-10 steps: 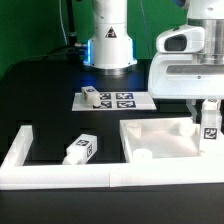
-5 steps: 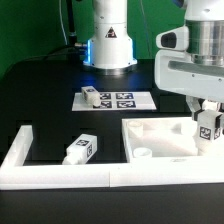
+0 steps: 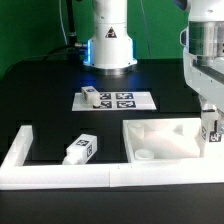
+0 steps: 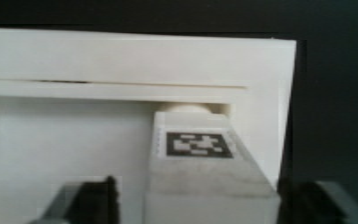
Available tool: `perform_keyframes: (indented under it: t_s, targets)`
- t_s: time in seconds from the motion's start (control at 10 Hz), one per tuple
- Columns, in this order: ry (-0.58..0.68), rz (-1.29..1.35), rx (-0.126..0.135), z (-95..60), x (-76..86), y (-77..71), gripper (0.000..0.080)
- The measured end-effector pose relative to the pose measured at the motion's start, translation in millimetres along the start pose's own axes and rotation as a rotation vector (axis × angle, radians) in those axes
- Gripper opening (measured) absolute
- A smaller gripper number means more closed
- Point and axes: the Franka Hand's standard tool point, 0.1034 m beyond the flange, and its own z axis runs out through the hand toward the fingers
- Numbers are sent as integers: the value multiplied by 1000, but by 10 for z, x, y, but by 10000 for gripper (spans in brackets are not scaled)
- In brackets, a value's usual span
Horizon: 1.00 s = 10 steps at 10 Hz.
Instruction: Assemble one leg
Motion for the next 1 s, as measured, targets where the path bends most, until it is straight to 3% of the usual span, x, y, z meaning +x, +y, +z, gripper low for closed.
perform_keyframes:
  t_s: [0.1, 0.2, 0.3, 0.4, 0.6, 0.9, 1.0]
  targets:
    - [2, -54, 6, -2, 10, -10, 550]
    - [24, -241, 58, -11, 67, -77, 550]
    - [40, -425, 74, 4, 63, -78, 629]
    - [45, -569, 77, 36, 6, -49, 643]
    - [55, -648, 64, 42, -215, 21, 649]
    - [76, -867, 53, 46, -119, 6, 649]
    - [86, -1070, 29, 63, -101, 24, 649]
